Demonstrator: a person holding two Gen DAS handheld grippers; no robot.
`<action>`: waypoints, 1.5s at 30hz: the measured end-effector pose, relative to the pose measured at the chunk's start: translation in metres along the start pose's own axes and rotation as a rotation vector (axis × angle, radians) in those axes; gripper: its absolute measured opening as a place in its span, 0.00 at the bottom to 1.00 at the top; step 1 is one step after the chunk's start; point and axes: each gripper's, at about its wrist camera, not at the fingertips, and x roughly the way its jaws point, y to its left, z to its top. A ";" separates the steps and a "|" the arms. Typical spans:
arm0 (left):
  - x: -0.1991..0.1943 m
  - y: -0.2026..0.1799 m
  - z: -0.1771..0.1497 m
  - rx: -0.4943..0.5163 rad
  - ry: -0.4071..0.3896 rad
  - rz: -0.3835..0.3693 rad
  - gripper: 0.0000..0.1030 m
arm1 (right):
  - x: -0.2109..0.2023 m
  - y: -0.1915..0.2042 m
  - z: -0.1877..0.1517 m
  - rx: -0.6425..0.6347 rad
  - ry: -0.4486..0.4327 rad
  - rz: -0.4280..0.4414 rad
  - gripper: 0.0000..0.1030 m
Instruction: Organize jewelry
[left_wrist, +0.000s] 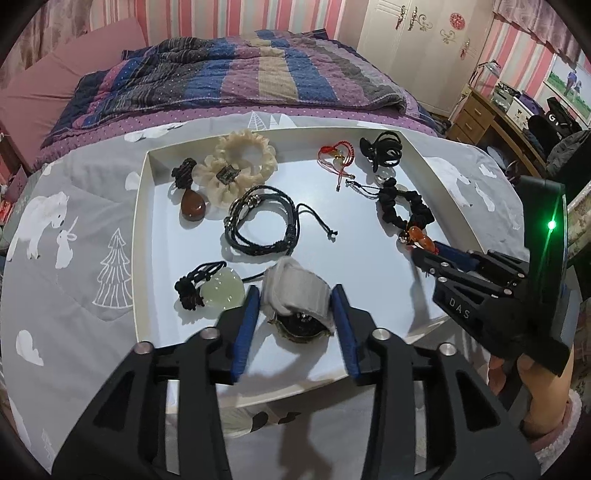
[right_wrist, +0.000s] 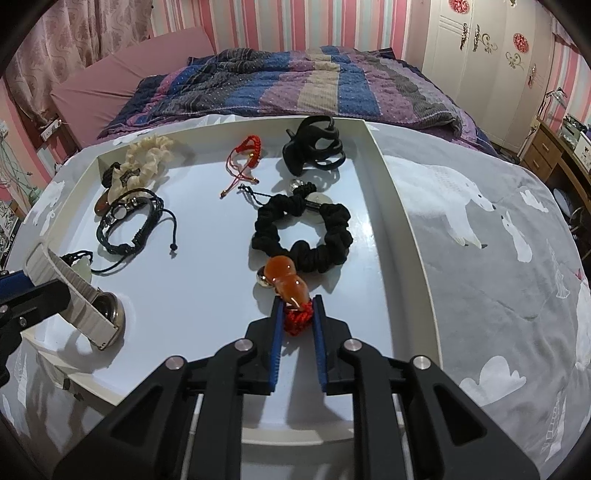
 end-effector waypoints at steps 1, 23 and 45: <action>0.000 0.001 0.000 -0.004 0.002 -0.007 0.43 | 0.000 -0.001 0.000 0.004 0.004 0.006 0.32; -0.153 0.008 -0.062 -0.099 -0.287 0.112 0.97 | -0.151 -0.004 -0.038 0.084 -0.228 -0.012 0.95; -0.138 0.015 -0.123 -0.142 -0.235 0.234 0.97 | -0.186 0.029 -0.104 -0.049 -0.233 -0.060 0.96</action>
